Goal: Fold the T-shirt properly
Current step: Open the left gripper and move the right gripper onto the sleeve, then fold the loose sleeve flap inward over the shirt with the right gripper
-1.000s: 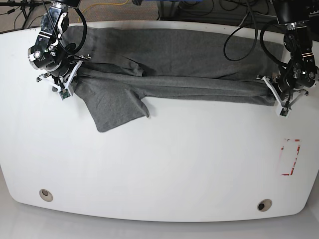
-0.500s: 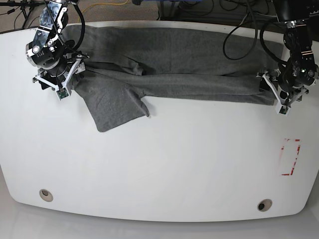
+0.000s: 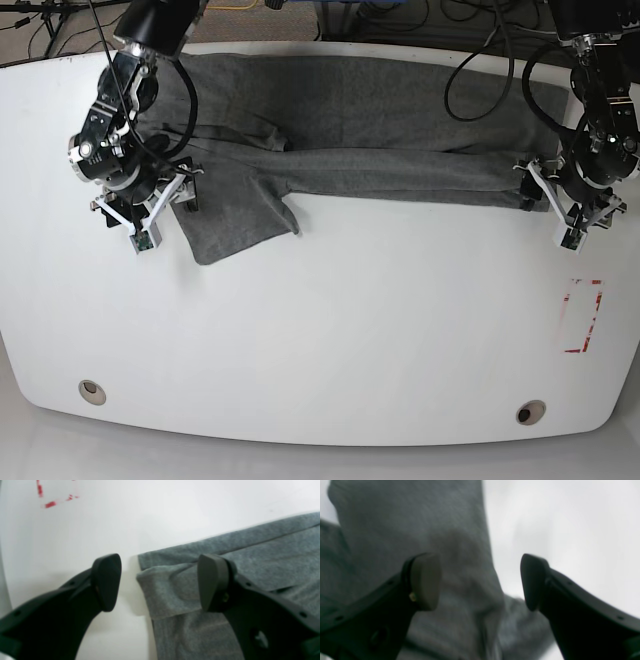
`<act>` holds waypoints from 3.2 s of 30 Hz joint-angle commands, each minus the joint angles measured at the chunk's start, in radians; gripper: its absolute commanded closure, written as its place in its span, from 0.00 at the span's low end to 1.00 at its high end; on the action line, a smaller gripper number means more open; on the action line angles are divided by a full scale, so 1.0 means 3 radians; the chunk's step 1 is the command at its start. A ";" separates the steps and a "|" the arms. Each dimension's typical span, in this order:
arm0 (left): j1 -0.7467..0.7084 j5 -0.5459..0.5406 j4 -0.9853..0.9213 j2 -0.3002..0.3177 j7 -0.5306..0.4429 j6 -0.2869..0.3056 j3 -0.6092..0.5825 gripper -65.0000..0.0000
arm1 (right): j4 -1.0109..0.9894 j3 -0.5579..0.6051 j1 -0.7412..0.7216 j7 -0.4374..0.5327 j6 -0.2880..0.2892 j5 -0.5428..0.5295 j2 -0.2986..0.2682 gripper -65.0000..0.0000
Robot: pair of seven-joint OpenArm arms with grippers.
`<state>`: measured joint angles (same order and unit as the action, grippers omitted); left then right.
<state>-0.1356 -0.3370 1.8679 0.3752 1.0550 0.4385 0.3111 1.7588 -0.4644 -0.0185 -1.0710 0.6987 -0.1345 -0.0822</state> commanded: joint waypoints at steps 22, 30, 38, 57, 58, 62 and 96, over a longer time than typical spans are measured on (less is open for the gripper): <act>0.0051 0.0011 0.0042 0.0056 -0.0046 -0.0007 0.0024 0.31 | -0.1707 0.0088 -0.0713 0.0928 -0.0002 -0.0025 -0.0117 0.29; 0.0056 0.0016 0.0042 0.0051 -0.0046 -0.0007 0.0024 0.31 | -0.1697 0.0426 -0.0616 0.0944 -0.0002 -0.0025 -0.0025 0.35; 0.0061 0.0016 0.0042 0.0051 -0.0046 -0.0007 0.0024 0.31 | -0.1697 0.0436 -0.0626 0.0954 -0.0002 -0.0020 0.0036 0.79; 0.0061 0.0016 -0.0168 0.0046 -0.0051 -0.0007 0.0019 0.31 | -0.0367 0.0426 -0.0324 0.0054 -0.0002 -0.0623 0.0103 1.00; 0.0061 0.0016 -0.0173 0.0046 -0.0051 -0.0007 0.0019 0.31 | -0.0280 0.0426 -0.0284 -0.0038 -0.0002 -0.0741 0.0098 1.00; 0.0061 0.0016 -0.0189 0.0046 -0.0051 -0.0007 0.0019 0.31 | 0.0068 0.0441 -0.0084 -0.0407 -0.0002 -0.1355 0.0006 1.00; 0.0061 0.0021 -0.0194 0.0036 -0.0051 -0.0007 0.0014 0.31 | 0.0390 0.1244 0.1016 -0.0785 -0.0002 -0.3462 -0.0741 0.61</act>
<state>-0.1299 -0.3267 1.7966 0.3717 1.0554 0.4389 0.3111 1.8397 -0.1032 0.2893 -1.3216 0.6971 -1.1484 -0.2840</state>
